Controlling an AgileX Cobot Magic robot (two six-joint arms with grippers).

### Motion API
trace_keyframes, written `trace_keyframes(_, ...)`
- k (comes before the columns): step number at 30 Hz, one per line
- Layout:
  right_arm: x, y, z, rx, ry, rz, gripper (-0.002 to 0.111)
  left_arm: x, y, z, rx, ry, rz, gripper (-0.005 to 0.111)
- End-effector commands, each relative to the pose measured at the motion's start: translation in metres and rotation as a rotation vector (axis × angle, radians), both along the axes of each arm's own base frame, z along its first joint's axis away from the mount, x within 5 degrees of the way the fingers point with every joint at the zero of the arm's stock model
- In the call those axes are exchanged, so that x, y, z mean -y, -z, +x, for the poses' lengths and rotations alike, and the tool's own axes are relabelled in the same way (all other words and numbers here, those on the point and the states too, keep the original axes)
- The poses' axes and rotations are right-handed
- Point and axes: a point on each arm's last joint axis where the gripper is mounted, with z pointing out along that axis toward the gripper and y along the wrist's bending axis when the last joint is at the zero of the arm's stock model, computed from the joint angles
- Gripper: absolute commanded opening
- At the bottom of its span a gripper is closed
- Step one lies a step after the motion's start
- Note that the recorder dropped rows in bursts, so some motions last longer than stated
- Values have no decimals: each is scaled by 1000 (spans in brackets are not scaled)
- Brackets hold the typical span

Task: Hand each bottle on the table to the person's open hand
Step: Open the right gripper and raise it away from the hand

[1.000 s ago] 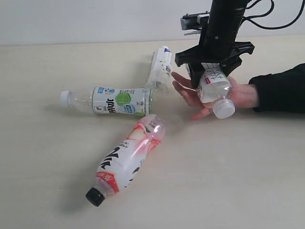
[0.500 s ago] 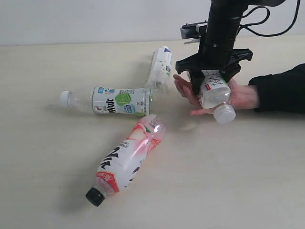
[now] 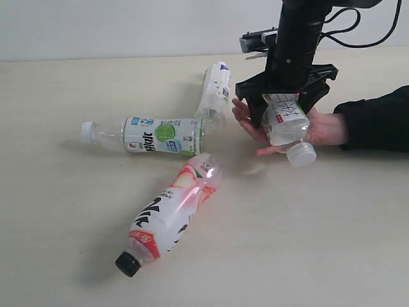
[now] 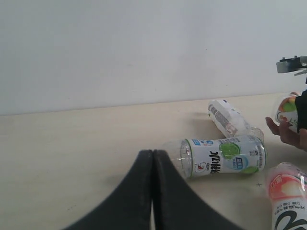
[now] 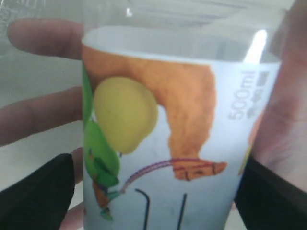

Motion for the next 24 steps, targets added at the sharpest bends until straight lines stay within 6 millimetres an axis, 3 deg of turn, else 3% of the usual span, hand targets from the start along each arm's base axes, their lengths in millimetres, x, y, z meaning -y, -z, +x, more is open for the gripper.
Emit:
trace_keyframes(1,5,-24,-1,66,-14,-10,85,0,0,0,6,-1,-10,0)
trace_keyframes(9,10,-85,-17,198,-81,38,81,0,0,0,6,-1,-10,0)
trace_keyframes(13,12,-122,-38,308,-123,133,56,0,0,0,6,-1,-10,0)
trace_keyframes(19,34,-177,-107,575,-142,251,1,0,0,0,6,-1,-10,0)
trace_keyframes(24,61,-203,-181,806,-128,333,0,0,0,0,6,-1,-10,0)
